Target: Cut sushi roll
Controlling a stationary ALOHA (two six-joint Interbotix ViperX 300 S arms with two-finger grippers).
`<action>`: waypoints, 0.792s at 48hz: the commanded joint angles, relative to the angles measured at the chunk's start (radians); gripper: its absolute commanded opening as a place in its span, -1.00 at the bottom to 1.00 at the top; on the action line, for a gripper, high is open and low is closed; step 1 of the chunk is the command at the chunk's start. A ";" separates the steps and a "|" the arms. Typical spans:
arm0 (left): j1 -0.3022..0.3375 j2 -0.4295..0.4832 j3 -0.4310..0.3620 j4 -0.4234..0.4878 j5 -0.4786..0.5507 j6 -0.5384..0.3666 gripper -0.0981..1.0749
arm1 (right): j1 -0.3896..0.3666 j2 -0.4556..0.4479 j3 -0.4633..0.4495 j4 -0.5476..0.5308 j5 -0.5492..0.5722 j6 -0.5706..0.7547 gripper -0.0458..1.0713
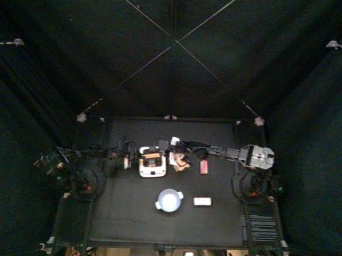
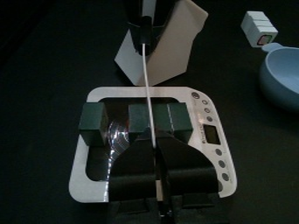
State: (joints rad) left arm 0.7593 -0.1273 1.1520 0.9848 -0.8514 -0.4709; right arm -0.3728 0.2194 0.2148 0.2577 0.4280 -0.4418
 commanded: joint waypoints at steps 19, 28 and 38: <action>-0.005 0.005 -0.023 0.000 -0.005 0.003 -0.60 | -0.005 -0.014 -0.018 0.005 -0.025 0.008 -0.06; -0.003 0.012 -0.021 0.000 -0.006 0.003 -0.60 | -0.003 -0.006 -0.017 0.003 -0.025 0.006 -0.06; -0.003 0.071 -0.029 0.000 -0.005 0.003 -0.60 | -0.005 0.000 -0.009 0.003 -0.025 0.008 -0.06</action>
State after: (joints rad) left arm 0.7624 -0.0782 1.1474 0.9833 -0.8514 -0.4679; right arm -0.3728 0.2424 0.2194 0.2577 0.4280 -0.4387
